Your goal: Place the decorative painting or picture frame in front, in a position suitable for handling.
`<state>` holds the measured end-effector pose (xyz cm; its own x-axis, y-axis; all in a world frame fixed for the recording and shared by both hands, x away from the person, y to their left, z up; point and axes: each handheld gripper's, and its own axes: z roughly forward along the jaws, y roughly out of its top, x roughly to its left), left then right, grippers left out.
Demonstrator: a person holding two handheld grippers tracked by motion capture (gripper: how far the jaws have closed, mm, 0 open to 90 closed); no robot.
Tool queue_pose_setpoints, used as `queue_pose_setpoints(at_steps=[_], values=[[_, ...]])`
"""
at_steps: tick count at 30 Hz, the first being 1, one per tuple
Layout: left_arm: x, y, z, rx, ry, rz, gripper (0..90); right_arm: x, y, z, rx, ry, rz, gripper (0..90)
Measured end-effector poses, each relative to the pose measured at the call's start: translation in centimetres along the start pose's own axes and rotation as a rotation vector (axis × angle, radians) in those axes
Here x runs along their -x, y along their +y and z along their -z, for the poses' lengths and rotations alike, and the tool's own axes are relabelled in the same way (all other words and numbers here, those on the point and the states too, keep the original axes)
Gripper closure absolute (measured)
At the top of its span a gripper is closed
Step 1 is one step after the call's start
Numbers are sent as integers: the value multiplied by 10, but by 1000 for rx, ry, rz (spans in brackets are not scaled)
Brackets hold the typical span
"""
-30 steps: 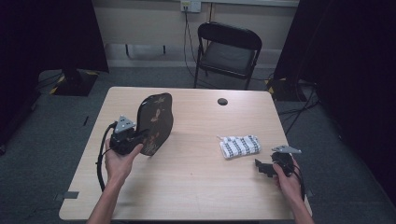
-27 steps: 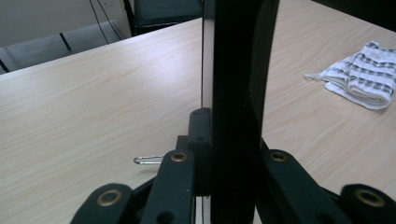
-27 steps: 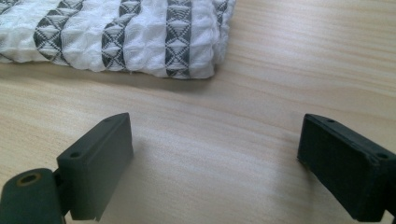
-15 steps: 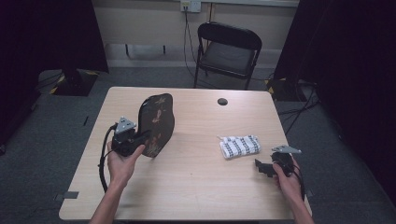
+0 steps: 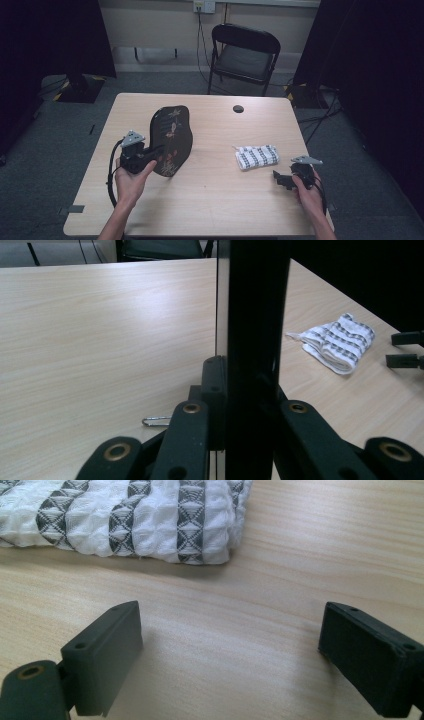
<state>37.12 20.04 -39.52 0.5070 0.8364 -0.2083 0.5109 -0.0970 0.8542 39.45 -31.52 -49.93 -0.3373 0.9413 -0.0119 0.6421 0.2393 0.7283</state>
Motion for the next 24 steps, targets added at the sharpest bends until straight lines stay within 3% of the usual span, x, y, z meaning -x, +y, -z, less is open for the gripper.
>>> queue_pose_setpoints(at_steps=[14,20,24], values=[[27,-7,2,-18,-52,-30,806,0,0,0,0,0,0,99],[38,-10,-1,-25,-94,-45,804,-2,-1,1,1,18,16,100],[44,-11,-2,-29,-85,-60,806,-5,-1,2,1,32,29,100]])
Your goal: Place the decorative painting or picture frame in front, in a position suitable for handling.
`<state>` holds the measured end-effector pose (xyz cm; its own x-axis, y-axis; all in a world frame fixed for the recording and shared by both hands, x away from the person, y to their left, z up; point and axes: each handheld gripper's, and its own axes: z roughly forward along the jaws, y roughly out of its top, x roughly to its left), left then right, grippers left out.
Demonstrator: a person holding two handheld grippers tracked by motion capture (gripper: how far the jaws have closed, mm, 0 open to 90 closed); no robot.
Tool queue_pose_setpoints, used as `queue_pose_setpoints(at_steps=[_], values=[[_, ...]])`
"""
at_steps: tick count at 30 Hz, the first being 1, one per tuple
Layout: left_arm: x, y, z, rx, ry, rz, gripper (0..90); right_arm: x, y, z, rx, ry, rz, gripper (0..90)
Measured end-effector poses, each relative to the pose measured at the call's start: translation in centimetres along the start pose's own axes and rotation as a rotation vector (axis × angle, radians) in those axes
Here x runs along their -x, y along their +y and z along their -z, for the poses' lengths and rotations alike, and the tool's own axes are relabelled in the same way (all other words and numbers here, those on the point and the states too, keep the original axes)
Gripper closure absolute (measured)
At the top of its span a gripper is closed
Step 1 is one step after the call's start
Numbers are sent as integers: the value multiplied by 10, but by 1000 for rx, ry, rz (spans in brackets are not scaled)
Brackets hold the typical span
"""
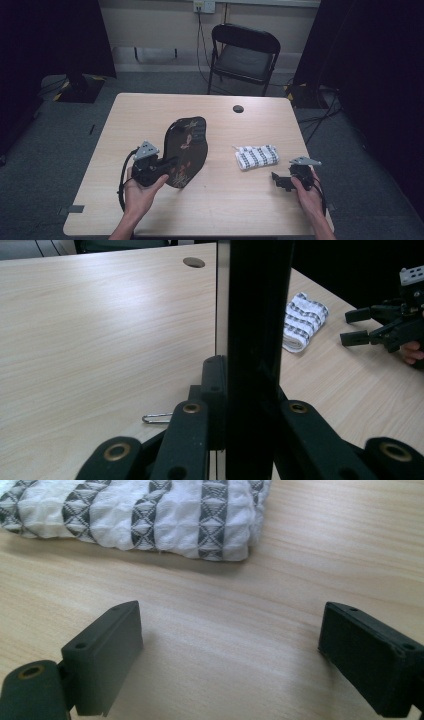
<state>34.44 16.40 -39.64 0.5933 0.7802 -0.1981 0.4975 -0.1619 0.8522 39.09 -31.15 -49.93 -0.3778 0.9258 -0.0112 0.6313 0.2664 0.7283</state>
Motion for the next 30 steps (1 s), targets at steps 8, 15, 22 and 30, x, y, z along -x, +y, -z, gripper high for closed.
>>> queue_pose_setpoints(at_steps=[8,15,22,30], values=[[7,0,-7,7,-12,-14,806,-10,3,1,-11,44,50,144],[3,-1,-7,0,-28,-9,804,-18,14,8,33,78,46,168],[4,-2,-5,-7,-22,-15,804,-25,36,17,104,122,60,268],[3,-1,-5,-16,-27,-21,804,-35,63,-7,67,163,90,259]])
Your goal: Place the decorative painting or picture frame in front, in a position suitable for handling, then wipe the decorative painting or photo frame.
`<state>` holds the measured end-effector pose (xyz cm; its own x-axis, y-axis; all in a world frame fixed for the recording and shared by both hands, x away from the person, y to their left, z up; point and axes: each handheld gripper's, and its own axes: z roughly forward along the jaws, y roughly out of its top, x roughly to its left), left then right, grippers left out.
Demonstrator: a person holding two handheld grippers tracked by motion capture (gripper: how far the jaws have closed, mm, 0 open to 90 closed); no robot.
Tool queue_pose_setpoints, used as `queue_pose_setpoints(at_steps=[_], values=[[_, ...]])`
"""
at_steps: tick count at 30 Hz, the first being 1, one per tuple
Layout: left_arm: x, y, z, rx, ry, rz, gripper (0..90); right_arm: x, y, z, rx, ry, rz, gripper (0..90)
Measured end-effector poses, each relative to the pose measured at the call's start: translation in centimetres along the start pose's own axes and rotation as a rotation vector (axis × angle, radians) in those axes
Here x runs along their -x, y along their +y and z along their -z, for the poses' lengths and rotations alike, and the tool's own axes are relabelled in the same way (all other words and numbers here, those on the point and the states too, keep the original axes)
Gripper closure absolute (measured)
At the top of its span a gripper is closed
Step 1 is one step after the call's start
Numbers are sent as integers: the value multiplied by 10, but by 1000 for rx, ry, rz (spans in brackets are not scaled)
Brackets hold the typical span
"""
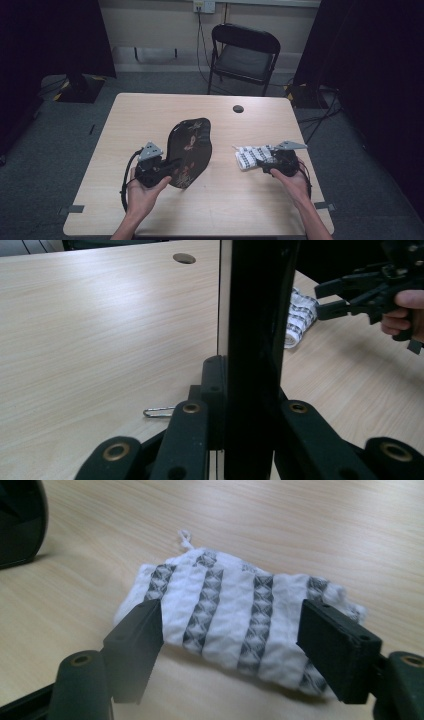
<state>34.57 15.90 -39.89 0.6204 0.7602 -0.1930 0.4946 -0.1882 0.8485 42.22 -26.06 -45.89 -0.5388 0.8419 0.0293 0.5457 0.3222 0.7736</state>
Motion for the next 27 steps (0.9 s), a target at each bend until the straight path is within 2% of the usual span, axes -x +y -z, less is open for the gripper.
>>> queue_pose_setpoints(at_steps=[4,6,10,15,16,17,20,22,27], values=[[-1,0,0,0,-2,-4,805,1,6,-15,-21,-32,21,245],[0,0,0,-1,-2,-4,805,3,7,-23,-36,-27,11,235],[0,0,0,0,0,-3,805,0,9,-35,-56,-55,14,212],[0,0,0,-1,-1,-5,805,-2,7,-45,-94,-49,5,212],[-1,0,0,-2,-2,-5,805,-4,7,-47,-113,-69,24,215],[-1,0,0,-3,-1,-6,805,-7,6,-49,-118,-78,41,221],[-1,1,-1,-2,-4,2,803,-7,5,-51,-116,-57,18,247],[-1,1,-1,-5,0,-7,804,-4,5,-51,-116,-43,7,271],[0,0,-1,-5,4,-6,805,-2,5,-49,-120,-47,3,363]])
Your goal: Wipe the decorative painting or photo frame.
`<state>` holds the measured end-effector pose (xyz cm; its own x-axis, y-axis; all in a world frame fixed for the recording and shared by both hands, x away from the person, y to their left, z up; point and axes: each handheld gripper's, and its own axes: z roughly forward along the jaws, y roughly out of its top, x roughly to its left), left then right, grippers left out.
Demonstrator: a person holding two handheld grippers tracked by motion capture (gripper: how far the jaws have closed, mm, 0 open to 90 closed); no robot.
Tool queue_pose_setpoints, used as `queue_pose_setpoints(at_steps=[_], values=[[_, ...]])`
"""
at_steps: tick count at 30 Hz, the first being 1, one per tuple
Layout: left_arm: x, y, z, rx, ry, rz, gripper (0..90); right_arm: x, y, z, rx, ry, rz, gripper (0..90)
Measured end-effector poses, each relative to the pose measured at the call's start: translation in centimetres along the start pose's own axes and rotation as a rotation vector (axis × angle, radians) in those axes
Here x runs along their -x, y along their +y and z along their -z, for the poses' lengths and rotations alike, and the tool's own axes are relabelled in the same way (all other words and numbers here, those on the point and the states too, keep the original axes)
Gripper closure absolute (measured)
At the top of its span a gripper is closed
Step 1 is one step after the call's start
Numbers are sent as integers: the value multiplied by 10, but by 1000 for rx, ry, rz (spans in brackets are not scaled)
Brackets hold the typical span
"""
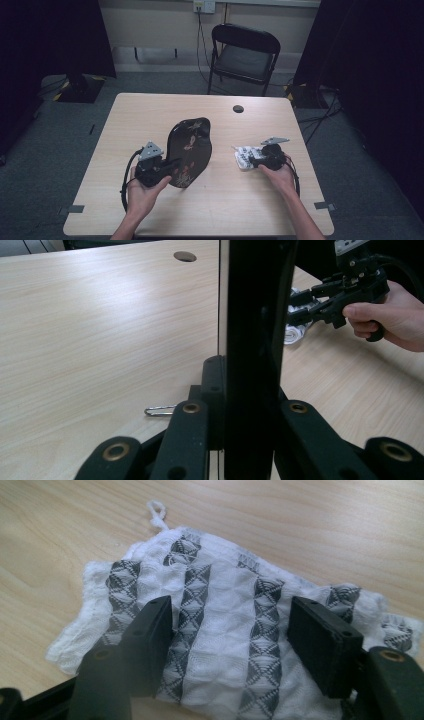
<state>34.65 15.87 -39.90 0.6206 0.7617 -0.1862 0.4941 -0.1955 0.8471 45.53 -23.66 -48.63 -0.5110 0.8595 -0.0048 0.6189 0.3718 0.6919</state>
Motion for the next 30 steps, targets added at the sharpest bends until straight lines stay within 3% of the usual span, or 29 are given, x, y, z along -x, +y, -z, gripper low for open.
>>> queue_pose_setpoints(at_steps=[6,8,12,16,25,30], values=[[-1,-1,2,-4,-2,4,805,-1,0,3,-2,-3,-4,542],[-2,-1,2,-7,-4,7,805,-1,0,4,-7,11,7,661],[-1,0,1,-13,-1,-1,805,-1,0,5,-7,21,2,738],[0,1,0,-16,-2,3,806,-2,-1,6,-3,21,2,765],[-2,2,-1,-22,-10,-3,805,-5,-1,11,16,71,-17,784],[-1,3,-1,-28,-8,-3,806,-12,2,25,63,113,-27,787]])
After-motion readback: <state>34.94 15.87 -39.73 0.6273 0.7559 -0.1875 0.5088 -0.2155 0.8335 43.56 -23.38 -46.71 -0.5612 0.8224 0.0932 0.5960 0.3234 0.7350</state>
